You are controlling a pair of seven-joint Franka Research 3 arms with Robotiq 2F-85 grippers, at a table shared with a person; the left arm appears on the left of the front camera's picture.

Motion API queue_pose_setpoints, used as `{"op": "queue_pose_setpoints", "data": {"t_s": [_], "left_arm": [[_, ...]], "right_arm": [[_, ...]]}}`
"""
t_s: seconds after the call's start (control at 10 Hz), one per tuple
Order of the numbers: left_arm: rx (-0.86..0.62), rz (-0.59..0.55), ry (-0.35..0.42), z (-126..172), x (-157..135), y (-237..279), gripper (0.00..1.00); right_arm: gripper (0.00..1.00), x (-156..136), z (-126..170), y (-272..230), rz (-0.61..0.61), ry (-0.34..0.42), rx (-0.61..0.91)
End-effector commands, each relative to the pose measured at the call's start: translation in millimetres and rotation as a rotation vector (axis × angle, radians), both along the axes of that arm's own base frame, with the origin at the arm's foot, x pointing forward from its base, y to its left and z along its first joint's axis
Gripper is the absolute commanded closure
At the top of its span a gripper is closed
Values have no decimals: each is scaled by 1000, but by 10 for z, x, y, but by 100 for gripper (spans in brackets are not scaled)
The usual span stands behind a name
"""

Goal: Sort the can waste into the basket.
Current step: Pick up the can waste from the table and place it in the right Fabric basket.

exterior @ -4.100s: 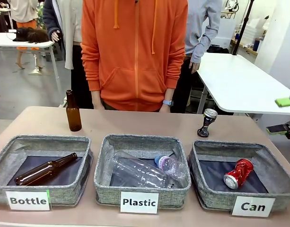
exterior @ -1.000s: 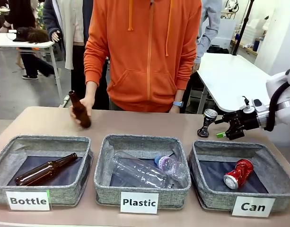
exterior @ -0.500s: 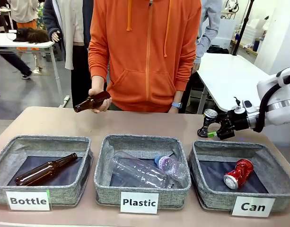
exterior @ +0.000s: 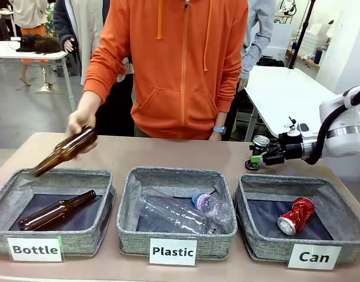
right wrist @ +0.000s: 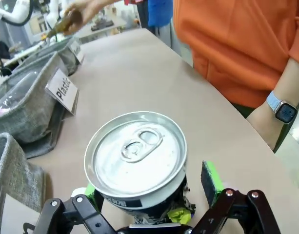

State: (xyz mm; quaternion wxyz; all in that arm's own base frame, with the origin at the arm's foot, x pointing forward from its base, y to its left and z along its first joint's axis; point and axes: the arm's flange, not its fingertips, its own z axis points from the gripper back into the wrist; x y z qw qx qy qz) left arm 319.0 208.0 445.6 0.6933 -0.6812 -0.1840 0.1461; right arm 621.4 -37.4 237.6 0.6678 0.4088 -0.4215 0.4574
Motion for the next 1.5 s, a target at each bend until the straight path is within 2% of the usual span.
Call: {"op": "queue_pose_setpoints", "data": {"t_s": [0.0, 0.1, 0.3, 0.4, 0.5, 0.6, 0.7, 0.8, 0.9, 1.1, 1.2, 1.3, 1.4], "left_arm": [[0, 0, 0, 0, 0, 0, 0], [32, -41, 39, 159, -113, 75, 0], [115, -45, 54, 518, -389, 511, 0], [135, -62, 73, 597, -539, 664, 0], [202, -82, 75, 588, -664, 740, 0], [209, -95, 82, 546, -735, 750, 0], [182, -106, 81, 514, -745, 725, 0], [184, -105, 77, 511, -728, 696, 0], [178, -109, 79, 514, -713, 660, 0], [168, -143, 83, 485, -694, 554, 0], [169, -162, 89, 453, -675, 473, 0], [166, -197, 97, 434, -661, 337, 0], [177, -254, 107, 399, -638, 138, 0]], "right_arm": [[0, 105, 9, -8, -22, 20, 41], [0, 105, 17, -13, -21, 21, 45], [0, 102, 62, -28, -19, 2, 64], [0, 94, 73, -39, -13, -3, 74], [0, 83, 73, -46, -5, -5, 85], [0, 75, 75, -48, 6, -1, 96], [56, 68, 74, -51, 14, -8, 92], [59, 69, 77, -60, 15, -2, 97], [100, 68, 85, -76, 13, -4, 98], [100, 64, 98, -107, 12, -1, 98], [86, 57, 109, -103, 17, 1, 94], [95, 33, 165, -82, 26, -13, 92], [100, -1, 272, -59, 48, -19, 80]]}}
